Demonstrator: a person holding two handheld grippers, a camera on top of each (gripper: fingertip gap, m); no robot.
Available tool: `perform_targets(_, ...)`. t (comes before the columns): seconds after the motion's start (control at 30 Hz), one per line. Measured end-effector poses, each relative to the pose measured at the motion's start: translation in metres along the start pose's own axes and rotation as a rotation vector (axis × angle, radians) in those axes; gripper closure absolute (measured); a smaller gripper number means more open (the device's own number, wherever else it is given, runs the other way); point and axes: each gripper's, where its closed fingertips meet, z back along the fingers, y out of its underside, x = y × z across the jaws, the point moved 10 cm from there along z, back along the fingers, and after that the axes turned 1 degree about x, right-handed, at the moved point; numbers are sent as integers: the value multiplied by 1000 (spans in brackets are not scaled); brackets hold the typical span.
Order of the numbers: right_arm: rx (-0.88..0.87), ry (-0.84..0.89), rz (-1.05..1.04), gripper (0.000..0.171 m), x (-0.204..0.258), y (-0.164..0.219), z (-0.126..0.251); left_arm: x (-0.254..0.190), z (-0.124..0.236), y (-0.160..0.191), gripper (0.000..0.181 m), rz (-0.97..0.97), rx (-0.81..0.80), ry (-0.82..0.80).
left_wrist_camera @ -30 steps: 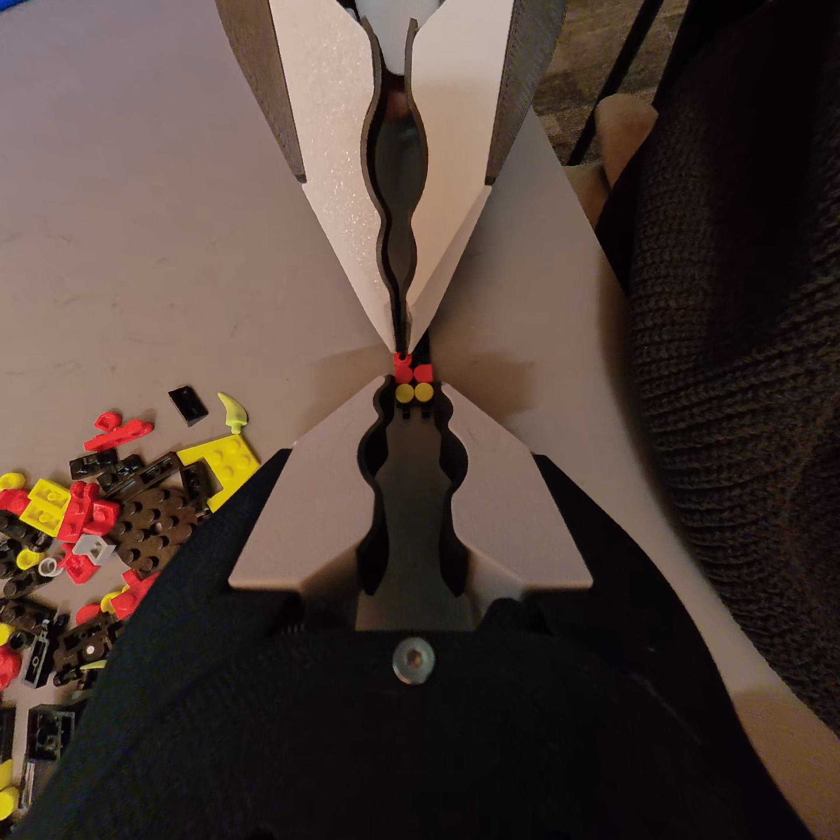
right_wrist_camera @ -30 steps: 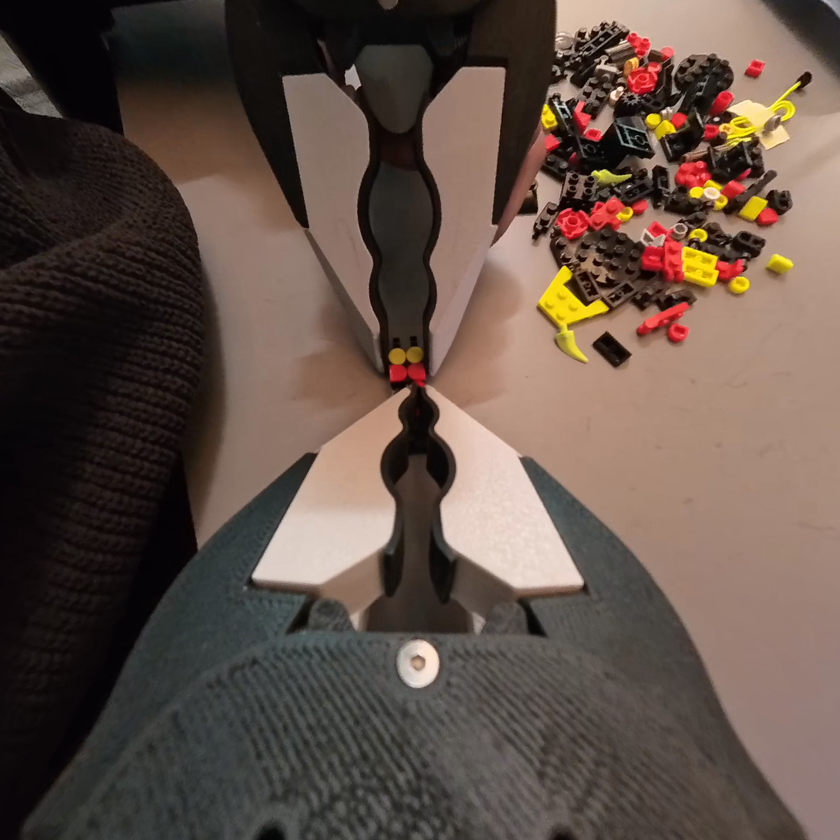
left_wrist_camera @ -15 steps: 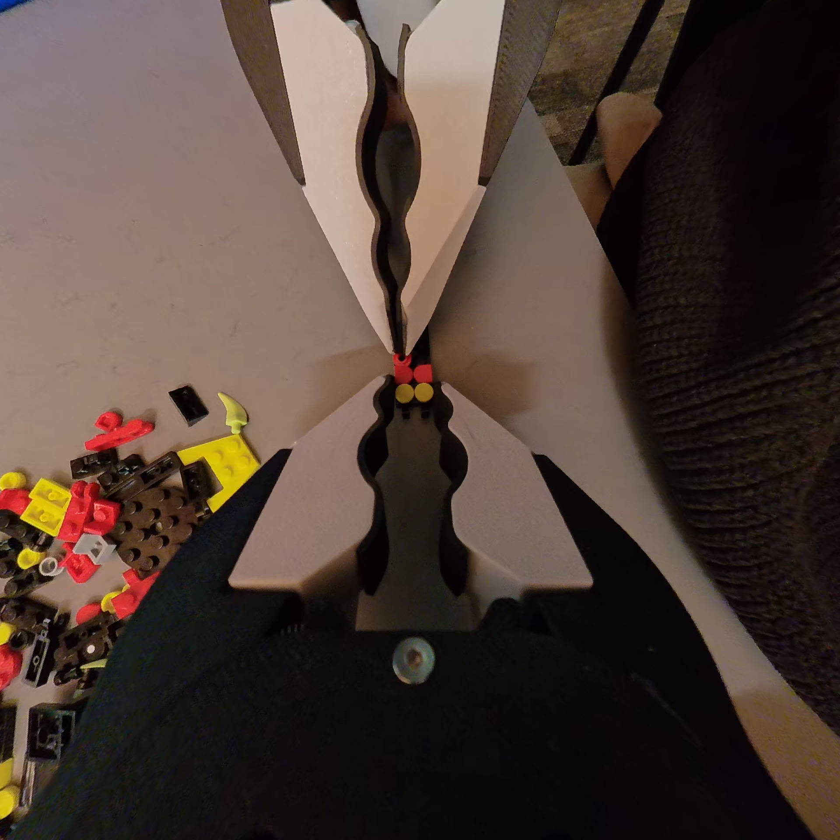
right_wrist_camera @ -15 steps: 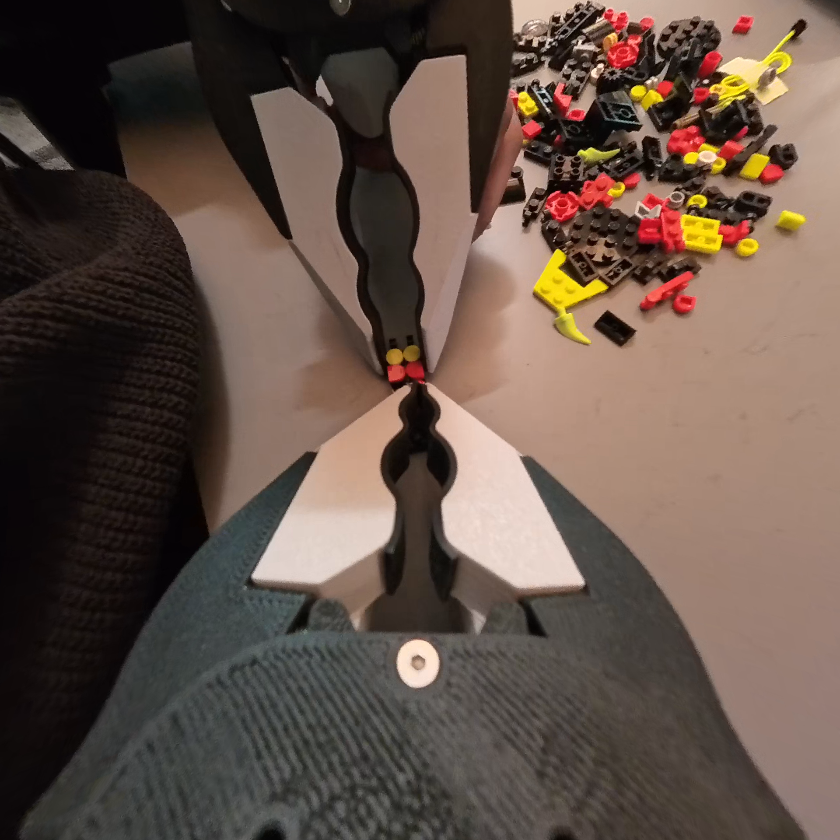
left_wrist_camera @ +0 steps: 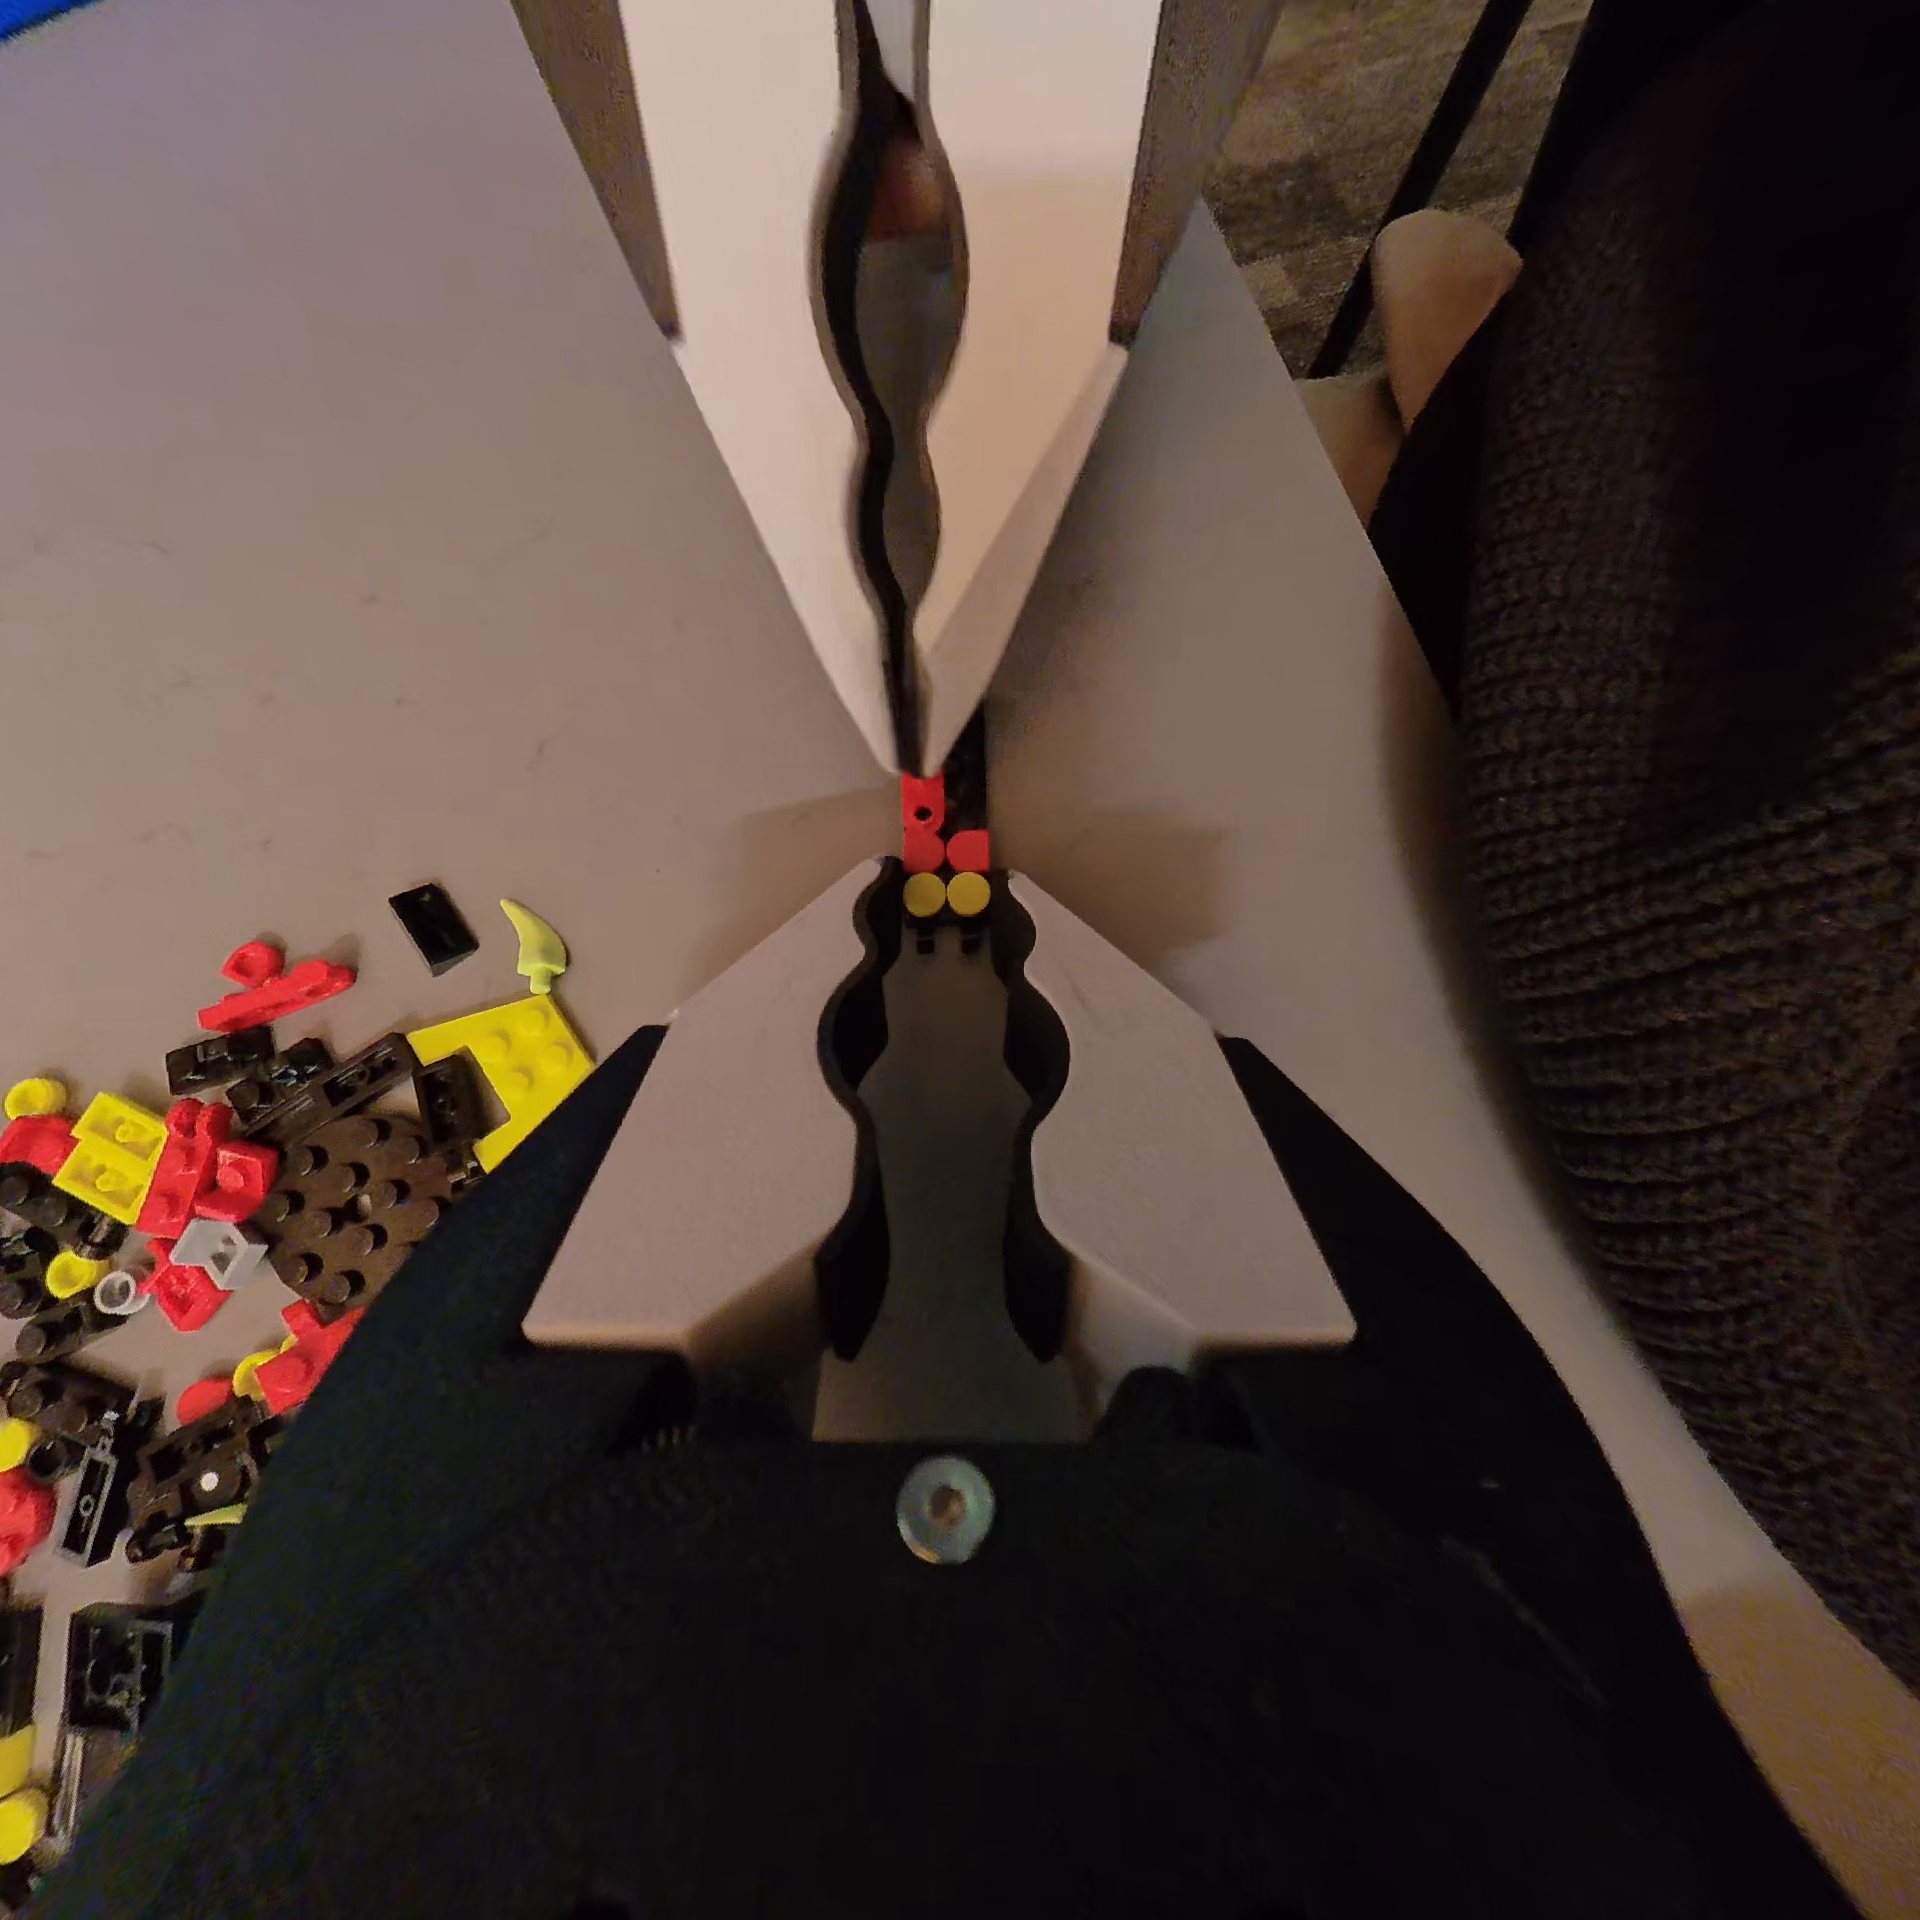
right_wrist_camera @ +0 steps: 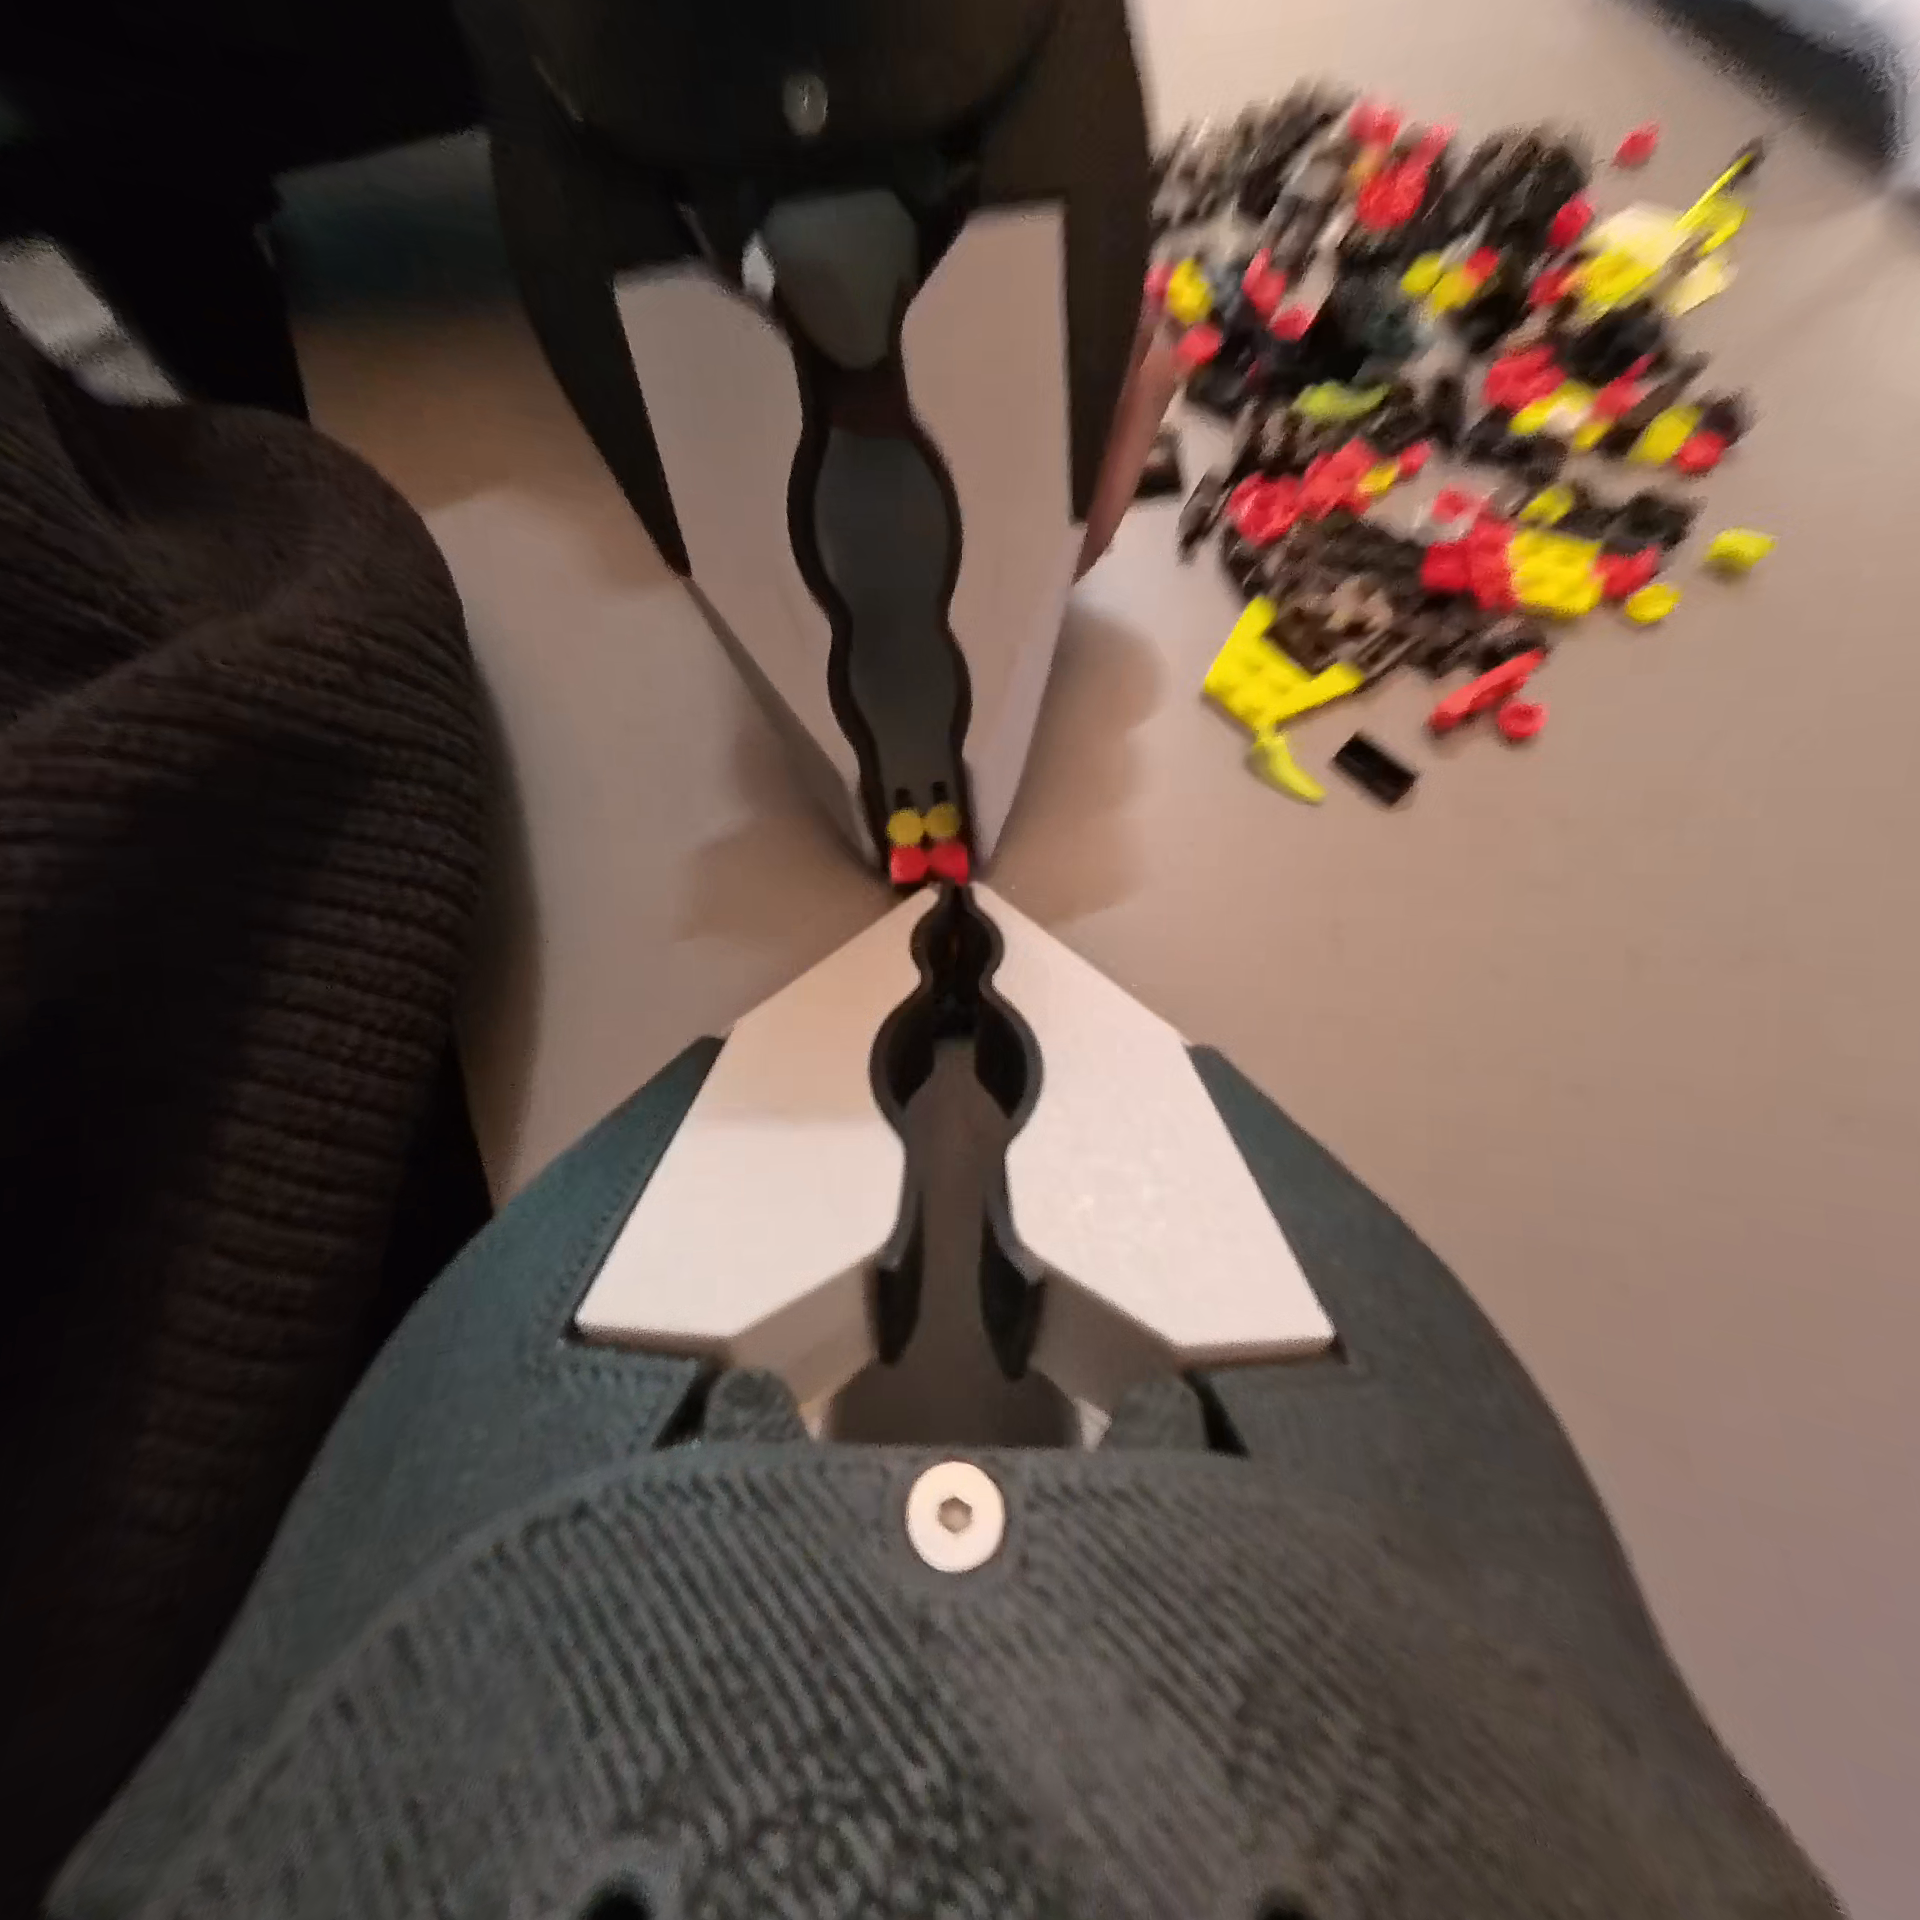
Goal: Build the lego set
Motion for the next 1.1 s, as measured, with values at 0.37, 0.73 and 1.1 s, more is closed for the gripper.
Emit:
perform_targets(0.37, -75, -1, -27, 171, -1, -7, 8, 1, 0, 0, 166, 8, -1, -1)
perform_targets(0.73, -13, 24, -18, 171, -2, -2, 3, 1, 0, 0, 166, 12, 0, 2)
perform_targets(1.1, -13, 45, 17, 171, 2, -7, -2, 1, 0, 0, 166, 15, 0, 1)
